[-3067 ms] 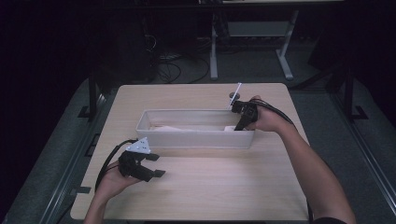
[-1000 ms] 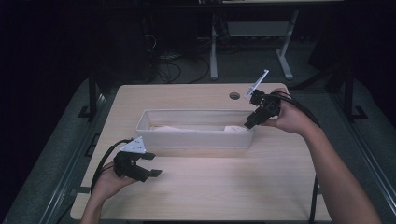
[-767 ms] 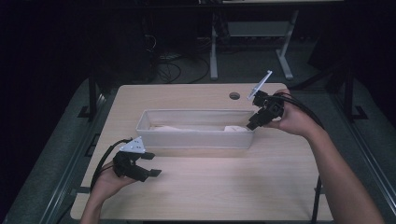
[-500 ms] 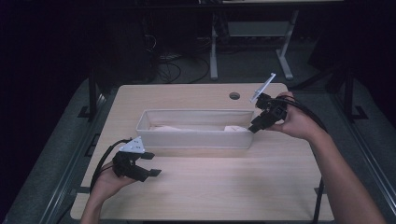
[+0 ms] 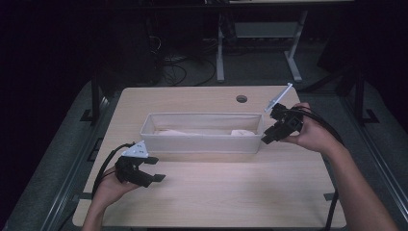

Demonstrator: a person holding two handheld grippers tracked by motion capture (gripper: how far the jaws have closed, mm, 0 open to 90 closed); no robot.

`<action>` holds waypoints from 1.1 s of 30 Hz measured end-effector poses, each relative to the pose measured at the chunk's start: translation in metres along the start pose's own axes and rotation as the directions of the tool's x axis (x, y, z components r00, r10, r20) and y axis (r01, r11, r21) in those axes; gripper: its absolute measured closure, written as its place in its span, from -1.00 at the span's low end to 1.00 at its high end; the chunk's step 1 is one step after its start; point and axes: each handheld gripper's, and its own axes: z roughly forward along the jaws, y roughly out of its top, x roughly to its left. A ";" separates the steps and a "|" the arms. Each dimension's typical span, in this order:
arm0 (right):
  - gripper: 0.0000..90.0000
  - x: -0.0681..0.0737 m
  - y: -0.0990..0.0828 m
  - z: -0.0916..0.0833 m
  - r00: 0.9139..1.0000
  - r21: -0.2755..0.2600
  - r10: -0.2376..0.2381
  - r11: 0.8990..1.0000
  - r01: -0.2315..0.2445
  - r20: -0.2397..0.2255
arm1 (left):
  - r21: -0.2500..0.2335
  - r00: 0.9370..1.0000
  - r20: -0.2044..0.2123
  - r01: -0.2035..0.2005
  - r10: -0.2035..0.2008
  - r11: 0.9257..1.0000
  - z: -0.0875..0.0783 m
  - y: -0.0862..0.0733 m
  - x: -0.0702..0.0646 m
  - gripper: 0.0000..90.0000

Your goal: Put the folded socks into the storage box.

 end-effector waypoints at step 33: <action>0.30 0.003 -0.048 0.026 0.996 -0.002 0.070 0.998 -0.070 -0.049 | 0.005 1.000 -0.004 0.000 0.000 1.000 0.000 -0.001 0.000 -0.34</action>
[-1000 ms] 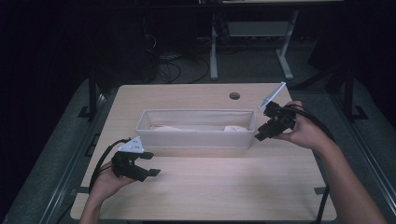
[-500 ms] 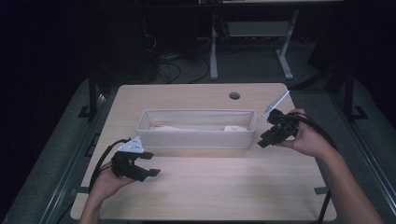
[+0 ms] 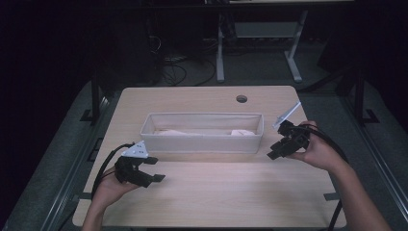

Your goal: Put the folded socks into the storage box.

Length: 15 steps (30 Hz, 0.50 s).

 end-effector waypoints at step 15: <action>0.29 -0.002 -0.020 0.012 0.999 -0.007 0.039 0.999 -0.039 -0.026 | 0.003 1.000 -0.001 0.003 -0.003 1.000 0.000 -0.001 0.001 -0.35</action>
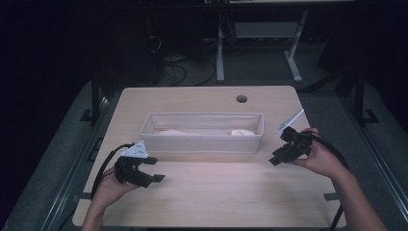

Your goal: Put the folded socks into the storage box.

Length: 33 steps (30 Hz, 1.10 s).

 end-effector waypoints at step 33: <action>0.21 0.003 -0.037 0.021 0.998 -0.017 0.046 0.999 -0.047 -0.039 | 0.004 1.000 -0.004 0.006 -0.006 1.000 0.001 -0.002 0.001 -0.35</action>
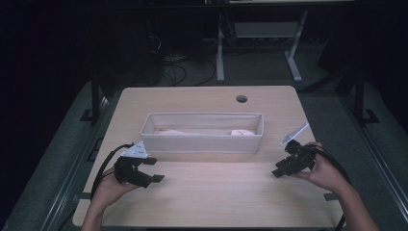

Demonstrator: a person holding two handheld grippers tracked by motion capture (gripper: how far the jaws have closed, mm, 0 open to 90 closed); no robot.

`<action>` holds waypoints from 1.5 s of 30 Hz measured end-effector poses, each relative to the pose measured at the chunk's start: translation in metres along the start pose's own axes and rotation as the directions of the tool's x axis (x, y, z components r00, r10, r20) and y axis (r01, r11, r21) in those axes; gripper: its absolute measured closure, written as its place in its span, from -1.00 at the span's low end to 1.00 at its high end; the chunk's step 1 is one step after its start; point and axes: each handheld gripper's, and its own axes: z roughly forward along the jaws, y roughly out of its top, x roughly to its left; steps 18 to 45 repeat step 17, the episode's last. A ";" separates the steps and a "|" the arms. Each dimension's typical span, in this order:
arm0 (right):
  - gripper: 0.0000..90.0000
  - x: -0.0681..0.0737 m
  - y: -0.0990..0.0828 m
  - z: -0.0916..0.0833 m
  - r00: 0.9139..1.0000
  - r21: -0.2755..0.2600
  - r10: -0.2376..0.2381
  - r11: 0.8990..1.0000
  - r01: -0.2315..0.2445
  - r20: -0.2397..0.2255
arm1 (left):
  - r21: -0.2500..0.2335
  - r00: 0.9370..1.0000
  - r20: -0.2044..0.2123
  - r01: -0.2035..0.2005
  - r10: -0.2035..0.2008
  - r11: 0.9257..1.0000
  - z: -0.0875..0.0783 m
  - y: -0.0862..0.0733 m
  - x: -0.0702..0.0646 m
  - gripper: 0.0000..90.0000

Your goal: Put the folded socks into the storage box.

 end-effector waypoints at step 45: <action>0.14 0.006 -0.023 0.003 1.000 -0.028 0.017 0.999 -0.017 -0.007 | 0.006 1.000 0.002 -0.004 0.004 1.000 0.002 0.001 -0.001 -0.37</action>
